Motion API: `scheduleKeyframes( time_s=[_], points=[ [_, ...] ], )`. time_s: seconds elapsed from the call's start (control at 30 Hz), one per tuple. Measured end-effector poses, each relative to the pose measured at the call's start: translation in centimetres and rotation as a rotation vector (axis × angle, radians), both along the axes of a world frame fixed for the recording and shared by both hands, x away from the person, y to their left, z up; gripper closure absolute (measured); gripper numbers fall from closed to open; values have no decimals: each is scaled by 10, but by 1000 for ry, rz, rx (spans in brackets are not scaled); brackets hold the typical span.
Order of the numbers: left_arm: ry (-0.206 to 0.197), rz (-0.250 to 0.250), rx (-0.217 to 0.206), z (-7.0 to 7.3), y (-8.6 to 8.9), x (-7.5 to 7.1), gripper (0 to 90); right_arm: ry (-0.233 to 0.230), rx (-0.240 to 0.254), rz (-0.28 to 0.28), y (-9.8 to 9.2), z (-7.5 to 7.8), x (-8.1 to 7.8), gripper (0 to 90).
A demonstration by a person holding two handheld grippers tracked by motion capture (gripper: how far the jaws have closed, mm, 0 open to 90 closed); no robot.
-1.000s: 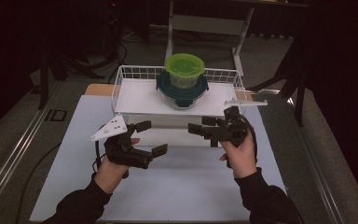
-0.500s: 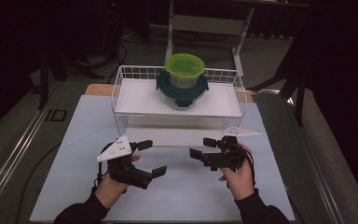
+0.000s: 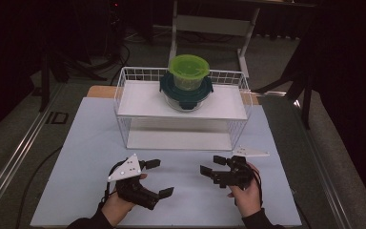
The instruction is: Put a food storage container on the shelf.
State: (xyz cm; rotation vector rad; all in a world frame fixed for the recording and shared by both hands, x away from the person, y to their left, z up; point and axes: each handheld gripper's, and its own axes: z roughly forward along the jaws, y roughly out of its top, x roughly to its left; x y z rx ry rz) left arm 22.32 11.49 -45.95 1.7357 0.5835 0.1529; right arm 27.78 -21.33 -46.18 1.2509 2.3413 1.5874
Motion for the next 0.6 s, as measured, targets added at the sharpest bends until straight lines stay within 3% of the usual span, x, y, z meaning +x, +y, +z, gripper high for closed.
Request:
scheduleKeyframes(
  time_s=[0.1, 0.2, 0.47, 0.6],
  points=[
    [11, 7, -10, -8, 1, -1, 12, -17, -50, -5, -2, -10, -6, 192],
    [11, 11, 1, -14, 2, -2, 12, 6, -43, -1, -5, -20, -10, 192],
    [-12, 23, 29, -24, 5, -4, 12, -25, -69, 7, -12, -31, -19, 190],
    [-15, 23, 36, -27, 5, -4, 12, -29, -67, -20, -20, -35, -19, 190]
  ],
)
